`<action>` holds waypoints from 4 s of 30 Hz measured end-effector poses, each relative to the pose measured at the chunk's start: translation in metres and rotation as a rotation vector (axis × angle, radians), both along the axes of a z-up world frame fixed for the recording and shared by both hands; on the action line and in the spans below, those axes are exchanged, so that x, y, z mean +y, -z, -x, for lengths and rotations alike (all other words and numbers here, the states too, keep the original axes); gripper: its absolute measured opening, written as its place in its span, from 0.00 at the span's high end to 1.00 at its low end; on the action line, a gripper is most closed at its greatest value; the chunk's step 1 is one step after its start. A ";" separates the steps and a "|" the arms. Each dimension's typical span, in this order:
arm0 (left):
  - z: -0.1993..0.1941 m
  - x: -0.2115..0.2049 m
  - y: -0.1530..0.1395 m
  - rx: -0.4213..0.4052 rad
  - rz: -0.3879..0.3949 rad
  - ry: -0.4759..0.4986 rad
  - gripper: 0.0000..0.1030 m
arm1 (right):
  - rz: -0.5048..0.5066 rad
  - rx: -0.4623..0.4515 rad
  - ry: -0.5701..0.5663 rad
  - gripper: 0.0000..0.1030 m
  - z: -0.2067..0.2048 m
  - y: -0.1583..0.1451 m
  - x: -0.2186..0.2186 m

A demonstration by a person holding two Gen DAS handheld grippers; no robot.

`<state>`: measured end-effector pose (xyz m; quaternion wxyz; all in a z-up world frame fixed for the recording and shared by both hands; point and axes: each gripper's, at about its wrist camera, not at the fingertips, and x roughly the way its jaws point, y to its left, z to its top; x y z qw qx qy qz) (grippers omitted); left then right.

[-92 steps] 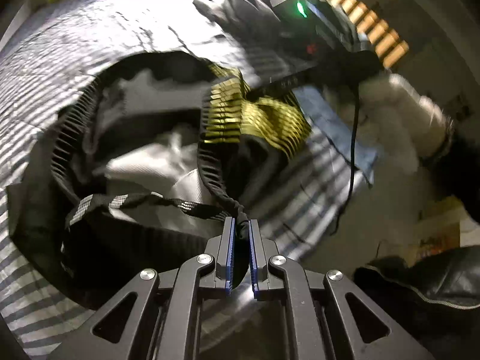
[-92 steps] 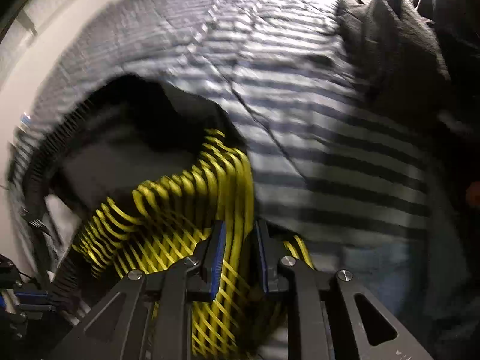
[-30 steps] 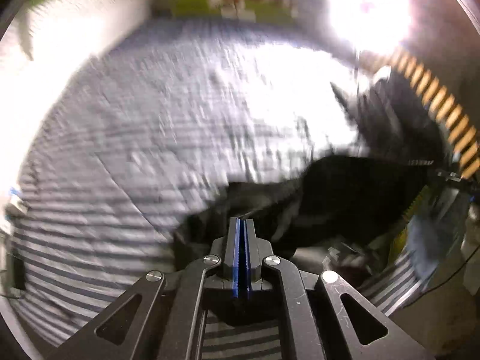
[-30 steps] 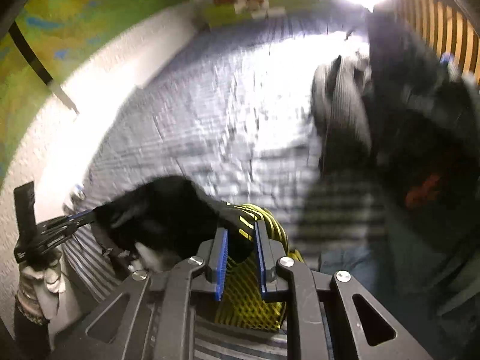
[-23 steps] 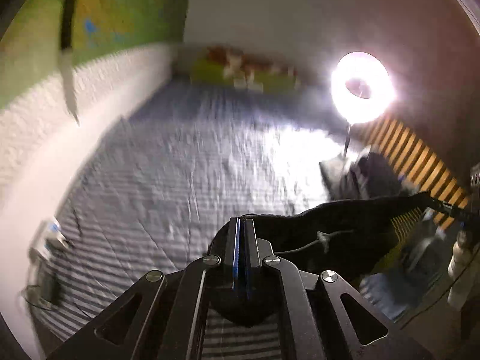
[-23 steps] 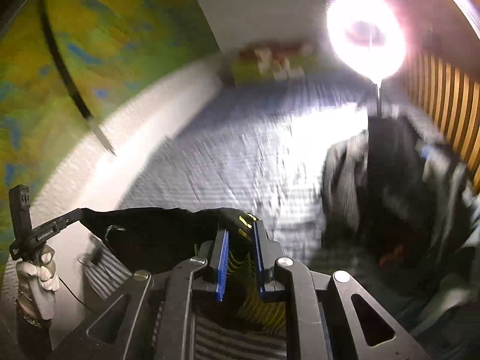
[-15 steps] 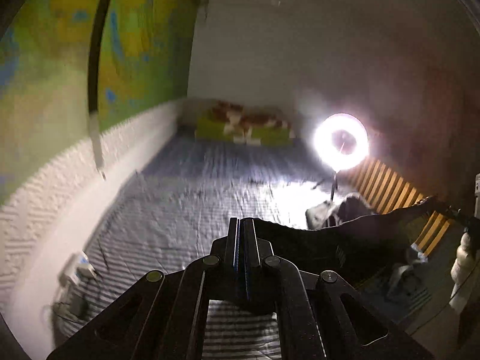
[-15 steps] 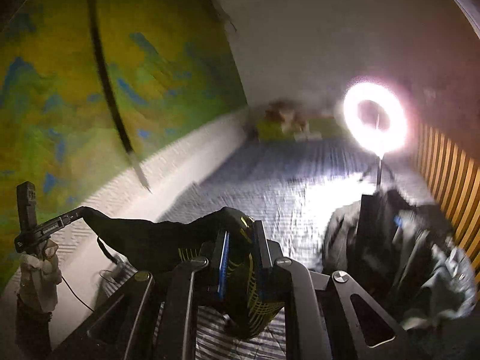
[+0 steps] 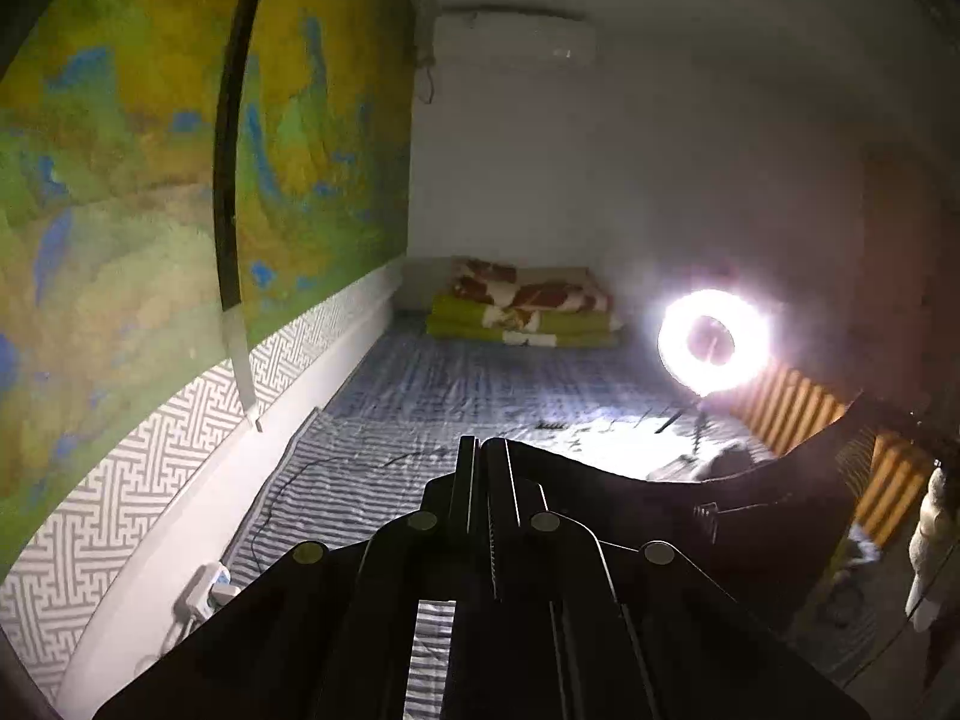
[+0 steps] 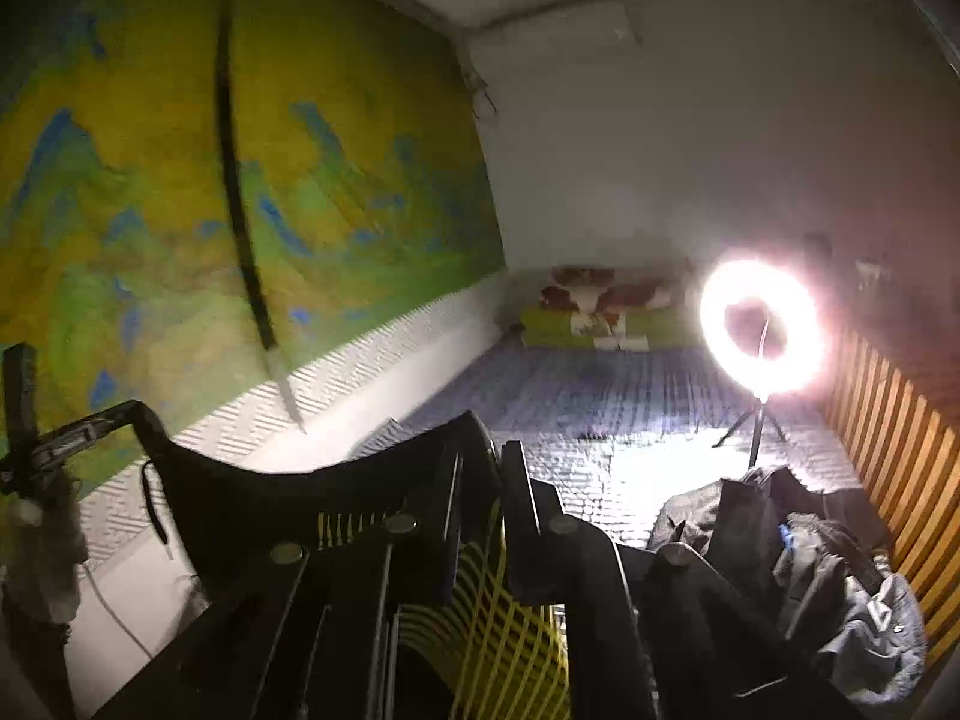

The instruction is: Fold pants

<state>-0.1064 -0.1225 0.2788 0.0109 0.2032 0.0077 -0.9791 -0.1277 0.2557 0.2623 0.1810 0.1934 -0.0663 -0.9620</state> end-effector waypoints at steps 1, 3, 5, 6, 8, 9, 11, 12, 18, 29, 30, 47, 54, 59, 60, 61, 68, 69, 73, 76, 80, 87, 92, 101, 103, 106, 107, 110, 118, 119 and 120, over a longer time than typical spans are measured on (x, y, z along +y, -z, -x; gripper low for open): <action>0.023 -0.002 0.010 -0.021 0.010 -0.012 0.98 | -0.003 -0.035 0.013 0.90 0.028 0.014 -0.006; 0.075 -0.012 0.038 -0.084 0.016 -0.027 0.98 | -0.014 -0.095 0.042 0.90 0.072 0.039 -0.015; 0.131 -0.024 0.078 -0.171 0.001 -0.040 0.98 | -0.033 -0.177 0.086 0.90 0.126 0.078 -0.026; 0.160 -0.028 0.102 -0.217 0.001 -0.047 0.98 | -0.034 -0.221 0.101 0.90 0.150 0.098 -0.029; 0.214 -0.033 0.152 -0.313 0.003 -0.051 0.98 | -0.051 -0.321 0.135 0.91 0.202 0.143 -0.040; 0.240 -0.034 0.178 -0.359 0.008 -0.056 0.98 | -0.064 -0.354 0.153 0.91 0.222 0.161 -0.044; 0.295 -0.032 0.231 -0.434 0.024 -0.067 0.98 | -0.098 -0.422 0.206 0.91 0.267 0.202 -0.052; 0.317 -0.038 0.251 -0.466 0.013 -0.069 0.96 | -0.102 -0.449 0.227 0.91 0.283 0.219 -0.053; 0.377 -0.054 0.346 -0.591 -0.125 -0.067 0.88 | -0.133 -0.616 0.251 0.85 0.350 0.304 -0.046; 0.373 -0.071 0.433 -0.701 -0.131 -0.003 0.51 | -0.133 -0.715 0.188 0.62 0.349 0.374 -0.030; 0.373 -0.072 0.439 -0.712 -0.127 -0.014 0.51 | -0.135 -0.729 0.203 0.62 0.351 0.381 -0.031; 0.164 -0.117 0.366 -0.648 -0.145 0.024 0.43 | 0.040 -0.689 -0.033 0.62 0.177 0.316 -0.014; 0.056 -0.130 0.402 -0.768 -0.169 0.002 0.43 | 0.043 -0.807 -0.404 0.62 0.055 0.351 -0.115; 0.026 -0.130 0.435 -0.837 -0.225 -0.021 0.43 | 0.010 -0.855 -0.545 0.61 0.015 0.390 -0.190; 0.023 -0.129 0.438 -0.842 -0.232 -0.016 0.43 | 0.009 -0.884 -0.568 0.61 0.012 0.398 -0.201; 0.022 -0.129 0.441 -0.844 -0.238 -0.015 0.43 | -0.009 -0.896 -0.578 0.61 0.008 0.404 -0.212; 0.017 -0.131 0.449 -0.833 -0.308 -0.042 0.43 | -0.070 -0.886 -0.587 0.62 -0.002 0.415 -0.264; 0.016 -0.130 0.446 -0.825 -0.305 -0.039 0.43 | -0.079 -0.886 -0.593 0.71 -0.006 0.415 -0.268; 0.012 -0.127 0.428 -0.787 -0.287 -0.030 0.43 | -0.053 -0.848 -0.616 1.00 -0.001 0.395 -0.260; 0.012 -0.126 0.423 -0.772 -0.275 -0.030 0.43 | 0.021 -0.826 -0.538 1.00 0.011 0.381 -0.226; 0.016 -0.122 0.430 -0.790 -0.268 -0.026 0.43 | 0.107 -0.875 -0.433 1.00 0.024 0.394 -0.194; 0.018 -0.122 0.450 -0.834 -0.299 -0.016 0.43 | 0.140 -0.922 -0.423 1.00 0.018 0.410 -0.189; 0.022 -0.111 0.462 -0.877 -0.355 0.037 0.41 | 0.160 -0.917 -0.375 1.00 0.032 0.408 -0.175; 0.028 -0.083 0.462 -0.903 -0.253 0.100 0.99 | 0.140 -0.930 -0.391 1.00 0.025 0.419 -0.186; 0.025 -0.089 0.452 -0.877 -0.264 0.095 0.99 | 0.135 -0.919 -0.395 1.00 0.024 0.416 -0.186; 0.015 -0.108 0.432 -0.845 -0.256 0.072 0.99 | 0.140 -0.914 -0.433 1.00 0.018 0.411 -0.191; 0.012 -0.113 0.428 -0.843 -0.242 0.059 0.99 | 0.133 -0.915 -0.461 1.00 0.013 0.409 -0.193; 0.005 -0.130 0.423 -0.887 -0.166 0.011 0.95 | 0.086 -0.921 -0.530 0.98 0.001 0.405 -0.202; 0.009 -0.104 0.382 -0.822 -0.094 0.063 0.88 | 0.062 -0.827 -0.339 0.94 0.013 0.372 -0.133; 0.013 -0.084 0.375 -0.812 -0.073 0.113 0.88 | 0.063 -0.809 -0.280 0.94 0.017 0.366 -0.111; 0.015 -0.069 0.374 -0.809 -0.064 0.139 0.88 | 0.059 -0.797 -0.229 0.93 0.019 0.363 -0.095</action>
